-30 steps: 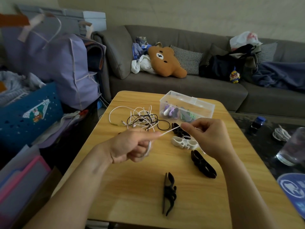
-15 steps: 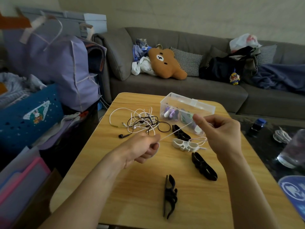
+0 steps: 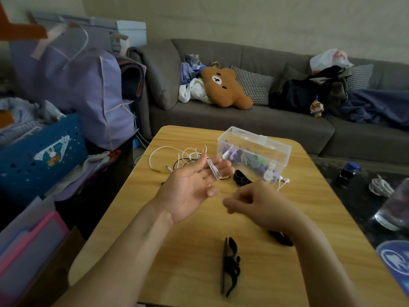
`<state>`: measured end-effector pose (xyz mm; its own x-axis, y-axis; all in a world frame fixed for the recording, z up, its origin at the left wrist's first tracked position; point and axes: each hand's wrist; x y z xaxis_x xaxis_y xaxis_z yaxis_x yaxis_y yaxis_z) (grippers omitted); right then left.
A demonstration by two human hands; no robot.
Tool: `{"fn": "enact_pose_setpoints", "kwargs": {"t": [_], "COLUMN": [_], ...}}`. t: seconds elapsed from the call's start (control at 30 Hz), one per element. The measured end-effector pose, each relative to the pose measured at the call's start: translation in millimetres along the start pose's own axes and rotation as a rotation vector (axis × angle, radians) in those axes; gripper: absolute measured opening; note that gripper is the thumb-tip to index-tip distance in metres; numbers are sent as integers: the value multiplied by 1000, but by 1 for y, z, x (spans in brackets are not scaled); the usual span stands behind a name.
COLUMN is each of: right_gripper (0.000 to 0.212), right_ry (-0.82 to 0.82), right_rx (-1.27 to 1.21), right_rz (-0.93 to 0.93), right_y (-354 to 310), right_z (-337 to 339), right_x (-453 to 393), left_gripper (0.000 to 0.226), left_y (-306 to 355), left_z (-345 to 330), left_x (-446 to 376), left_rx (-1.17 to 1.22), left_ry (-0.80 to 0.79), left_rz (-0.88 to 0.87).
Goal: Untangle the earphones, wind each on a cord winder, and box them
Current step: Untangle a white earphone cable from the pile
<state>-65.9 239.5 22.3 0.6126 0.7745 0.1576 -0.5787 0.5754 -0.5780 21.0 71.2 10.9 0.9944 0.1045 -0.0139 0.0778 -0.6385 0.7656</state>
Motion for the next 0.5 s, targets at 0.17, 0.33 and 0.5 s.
{"fn": "enact_pose_setpoints", "kwargs": {"t": [0.17,0.33,0.5], "right_gripper": [19,15,12], "right_ry": [19,245,323], "right_rx": [-42,-171,-230], "right_rz": [142,141,112], "right_y": [-12,-3,4], "right_z": [3,17,28], "right_x": [6,14,19], "left_gripper": [44,31,16], "left_y": [-12,-22,-24], "left_z": [4,-1,-7], "left_x": [-3,-3,-4], "left_rx": [-733,-742,-619], "left_ry": [102,-10,87], "left_rz": [-22,81,-16]}}
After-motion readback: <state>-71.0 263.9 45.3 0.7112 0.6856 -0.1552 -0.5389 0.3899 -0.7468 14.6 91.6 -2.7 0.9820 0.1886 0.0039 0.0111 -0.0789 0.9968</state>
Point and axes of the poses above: each hand's wrist, its own x-axis away from the middle knuckle, its own z-axis out of the back of the hand, y = z × x, and after that the axes turned 5 degrees about -y, right-handed
